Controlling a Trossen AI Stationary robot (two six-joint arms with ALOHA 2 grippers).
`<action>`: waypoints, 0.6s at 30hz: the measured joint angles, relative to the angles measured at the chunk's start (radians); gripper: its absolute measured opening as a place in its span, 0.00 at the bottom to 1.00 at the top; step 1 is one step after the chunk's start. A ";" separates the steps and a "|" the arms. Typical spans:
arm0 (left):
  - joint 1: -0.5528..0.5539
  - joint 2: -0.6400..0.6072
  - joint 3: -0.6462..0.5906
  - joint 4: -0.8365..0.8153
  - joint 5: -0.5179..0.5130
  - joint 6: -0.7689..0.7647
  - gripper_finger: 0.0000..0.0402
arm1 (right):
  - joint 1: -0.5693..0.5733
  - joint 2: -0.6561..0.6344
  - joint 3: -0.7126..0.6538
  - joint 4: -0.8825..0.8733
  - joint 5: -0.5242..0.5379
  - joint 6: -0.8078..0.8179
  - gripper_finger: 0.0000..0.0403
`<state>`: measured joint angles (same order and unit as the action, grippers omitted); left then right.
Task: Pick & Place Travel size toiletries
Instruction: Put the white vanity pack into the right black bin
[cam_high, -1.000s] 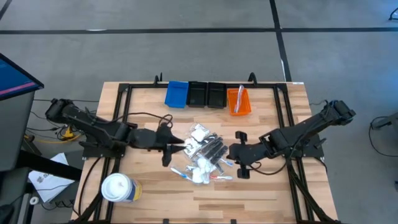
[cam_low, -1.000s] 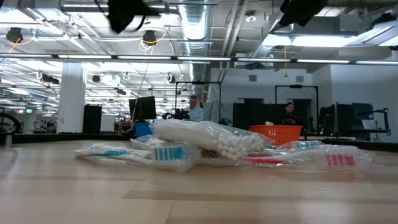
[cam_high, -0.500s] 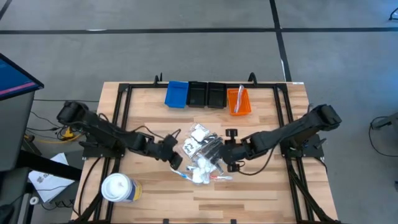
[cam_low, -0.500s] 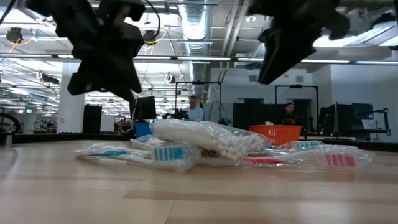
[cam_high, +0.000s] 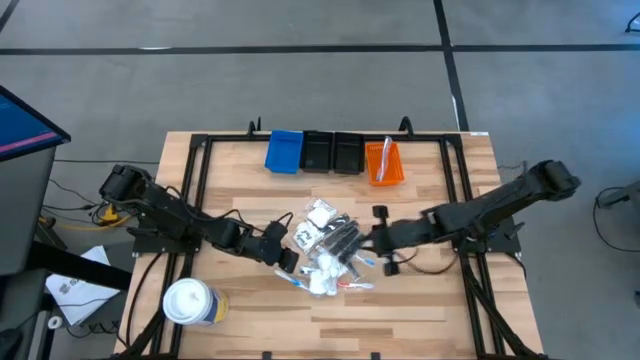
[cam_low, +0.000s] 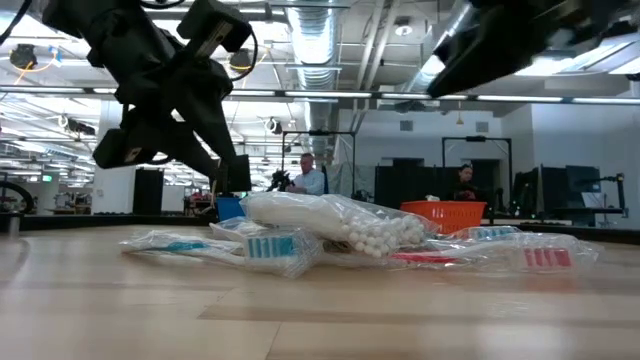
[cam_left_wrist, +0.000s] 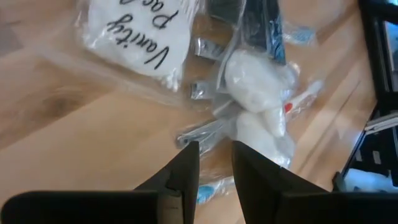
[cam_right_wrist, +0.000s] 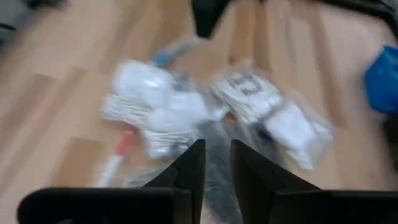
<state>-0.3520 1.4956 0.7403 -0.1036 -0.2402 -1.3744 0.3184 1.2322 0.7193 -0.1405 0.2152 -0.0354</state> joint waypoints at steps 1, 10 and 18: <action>-0.001 0.000 0.000 -0.004 0.003 -0.007 0.22 | 0.000 -0.041 -0.037 0.037 -0.033 -0.001 0.18; 0.000 0.023 -0.004 -0.013 -0.015 -0.029 0.23 | 0.014 -0.259 -0.158 0.097 -0.057 0.007 0.35; 0.049 0.103 -0.003 0.001 -0.013 -0.089 0.43 | 0.028 -0.277 -0.169 0.069 -0.060 0.010 0.61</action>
<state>-0.3033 1.5985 0.7368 -0.1024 -0.2535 -1.4631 0.3463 0.9549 0.5507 -0.0719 0.1554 -0.0257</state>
